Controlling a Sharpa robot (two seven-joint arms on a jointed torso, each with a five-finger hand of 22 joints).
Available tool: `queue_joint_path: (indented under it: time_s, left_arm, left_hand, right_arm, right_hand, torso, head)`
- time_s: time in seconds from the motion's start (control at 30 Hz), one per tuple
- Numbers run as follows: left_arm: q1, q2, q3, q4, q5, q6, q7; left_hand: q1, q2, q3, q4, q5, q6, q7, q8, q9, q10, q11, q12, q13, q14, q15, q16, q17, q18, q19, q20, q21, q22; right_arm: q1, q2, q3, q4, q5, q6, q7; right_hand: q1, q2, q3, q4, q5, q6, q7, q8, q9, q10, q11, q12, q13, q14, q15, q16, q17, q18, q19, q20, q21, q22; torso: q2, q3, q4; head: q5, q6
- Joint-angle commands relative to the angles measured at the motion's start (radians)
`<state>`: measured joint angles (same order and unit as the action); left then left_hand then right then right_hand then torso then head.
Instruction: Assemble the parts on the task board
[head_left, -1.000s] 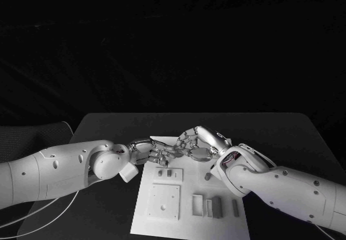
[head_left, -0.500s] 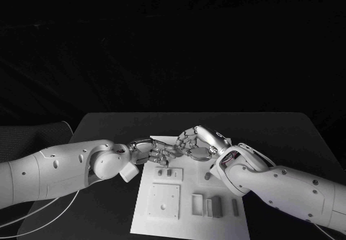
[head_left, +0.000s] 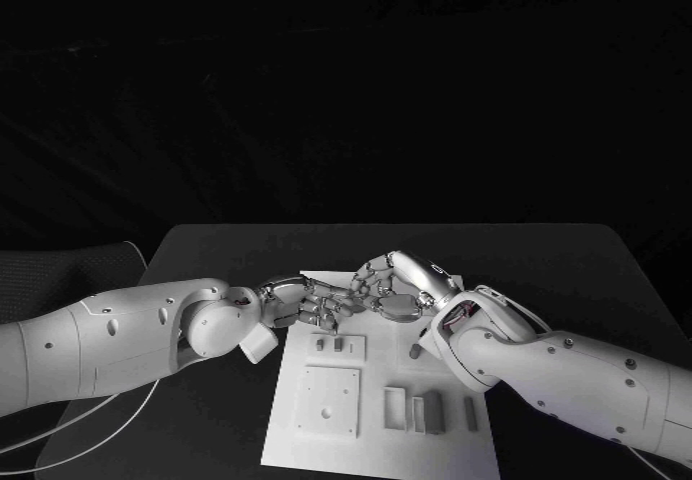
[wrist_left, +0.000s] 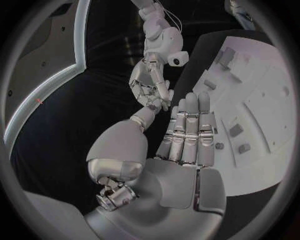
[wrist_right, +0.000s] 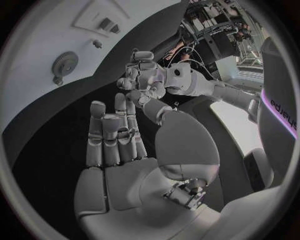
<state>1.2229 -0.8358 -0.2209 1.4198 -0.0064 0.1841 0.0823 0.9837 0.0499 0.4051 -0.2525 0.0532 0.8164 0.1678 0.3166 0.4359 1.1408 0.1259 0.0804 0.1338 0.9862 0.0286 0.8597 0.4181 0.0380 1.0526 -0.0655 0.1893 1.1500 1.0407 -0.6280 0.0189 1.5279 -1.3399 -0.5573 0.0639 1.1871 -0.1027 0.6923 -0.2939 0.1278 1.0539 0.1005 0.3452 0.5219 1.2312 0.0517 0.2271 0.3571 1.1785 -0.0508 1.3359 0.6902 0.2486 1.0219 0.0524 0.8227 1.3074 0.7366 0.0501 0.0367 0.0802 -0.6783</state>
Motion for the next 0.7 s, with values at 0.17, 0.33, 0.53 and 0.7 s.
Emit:
queue_joint_path:
  time_s: [0.17, 0.33, 0.53, 0.7]
  left_arm:
    - [0.001, 0.002, 0.001, 0.004, -0.003, 0.026, 0.011]
    - [0.001, 0.002, 0.001, 0.006, -0.003, 0.030, 0.011]
    - [0.001, 0.001, 0.001, 0.005, -0.003, 0.029, 0.013]
    - [0.001, 0.001, 0.001, 0.007, -0.003, 0.031, 0.015]
  left_hand:
    - [0.006, 0.025, 0.005, 0.002, -0.004, 0.015, -0.002, 0.005, 0.000, 0.017, -0.005, 0.000, -0.001, -0.006, -0.002, -0.004, 0.004, 0.013, -0.002, -0.005, -0.007, 0.004]
    - [0.025, 0.039, 0.015, -0.014, -0.004, 0.023, -0.008, 0.008, 0.001, 0.026, -0.010, 0.000, -0.002, -0.006, -0.003, -0.005, 0.008, 0.013, -0.002, -0.006, -0.007, 0.009]
    - [0.031, 0.042, 0.019, -0.019, -0.004, 0.025, -0.010, 0.009, 0.001, 0.028, -0.012, 0.000, -0.003, -0.006, -0.003, -0.005, 0.010, 0.012, -0.001, -0.006, -0.007, 0.011]
    - [0.029, 0.039, 0.018, -0.019, -0.004, 0.025, -0.010, 0.008, 0.001, 0.029, -0.012, -0.001, -0.003, -0.006, -0.003, -0.005, 0.011, 0.011, -0.001, -0.005, -0.007, 0.012]
  right_arm:
    - [0.000, 0.003, 0.001, -0.001, 0.003, 0.018, 0.009]
    - [0.000, 0.005, 0.001, -0.002, 0.005, 0.022, 0.010]
    - [0.000, 0.007, 0.001, -0.004, 0.007, 0.027, 0.009]
    - [0.000, 0.006, 0.001, -0.002, 0.019, 0.040, 0.008]
  right_hand:
    - [-0.001, 0.009, 0.002, 0.001, 0.004, 0.005, 0.002, 0.003, 0.001, 0.002, 0.001, 0.003, 0.001, 0.000, -0.006, 0.003, 0.001, 0.013, 0.003, -0.008, 0.007, 0.020]
    - [-0.001, 0.009, 0.002, 0.001, 0.004, 0.005, 0.002, 0.003, 0.002, 0.002, 0.001, 0.003, 0.001, 0.000, -0.006, 0.003, 0.001, 0.013, 0.003, -0.008, 0.007, 0.020]
    - [-0.001, 0.009, 0.002, 0.001, 0.004, 0.005, 0.002, 0.003, 0.002, 0.002, 0.001, 0.003, 0.001, 0.000, -0.006, 0.003, 0.002, 0.013, 0.003, -0.008, 0.007, 0.020]
    - [-0.002, 0.010, 0.002, 0.001, 0.004, 0.004, 0.002, 0.003, 0.002, 0.002, 0.001, 0.003, 0.001, 0.000, -0.006, 0.003, 0.002, 0.013, 0.003, -0.008, 0.007, 0.020]
  torso:
    - [0.000, -0.0003, 0.0004]
    - [0.000, -0.0005, 0.0005]
    - [0.000, -0.0010, 0.0001]
    - [0.000, -0.0006, 0.0004]
  head:
    - [0.001, -0.003]
    - [0.001, -0.004]
    - [0.002, -0.005]
    - [0.003, -0.007]
